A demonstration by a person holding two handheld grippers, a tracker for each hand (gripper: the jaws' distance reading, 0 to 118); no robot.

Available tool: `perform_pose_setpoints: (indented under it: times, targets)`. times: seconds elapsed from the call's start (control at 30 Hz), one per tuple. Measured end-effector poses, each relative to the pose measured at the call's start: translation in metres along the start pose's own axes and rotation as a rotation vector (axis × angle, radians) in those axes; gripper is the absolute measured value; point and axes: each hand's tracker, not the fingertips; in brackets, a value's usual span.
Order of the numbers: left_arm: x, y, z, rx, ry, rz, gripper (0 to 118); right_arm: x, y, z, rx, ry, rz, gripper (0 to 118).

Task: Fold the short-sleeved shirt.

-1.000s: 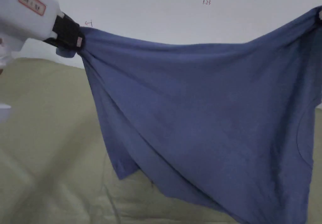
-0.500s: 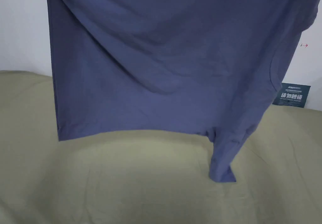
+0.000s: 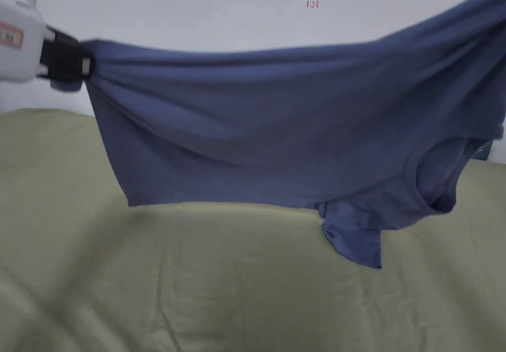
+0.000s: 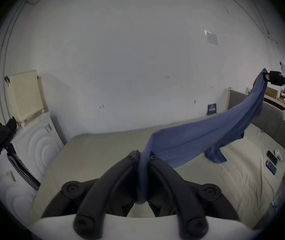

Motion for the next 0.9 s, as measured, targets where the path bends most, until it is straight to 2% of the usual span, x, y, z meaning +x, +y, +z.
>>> perform_pose_setpoints:
  times: [0.17,0.23,0.47,0.7,0.8,0.9]
  targets:
    - [0.003,-0.067,0.027,-0.066,-0.038,0.058,8,-0.014,-0.055,0.048,-0.062,0.049,-0.062,0]
    - [0.007,-0.093,0.042,-0.090,-0.047,0.050,8,-0.020,-0.077,0.069,-0.078,0.041,-0.078,0]
    - [0.023,-0.175,0.108,-0.150,-0.107,0.045,8,-0.051,-0.145,0.160,-0.145,0.068,-0.080,0]
    - [0.036,-0.242,0.163,-0.198,-0.139,0.060,8,-0.083,-0.213,0.242,-0.217,0.066,-0.177,0]
    - [0.045,-0.271,0.180,-0.233,-0.148,0.050,8,-0.096,-0.246,0.268,-0.269,0.044,-0.277,0]
    - [0.050,-0.301,0.188,-0.302,-0.161,0.034,8,-0.102,-0.276,0.286,-0.327,0.036,-0.340,0]
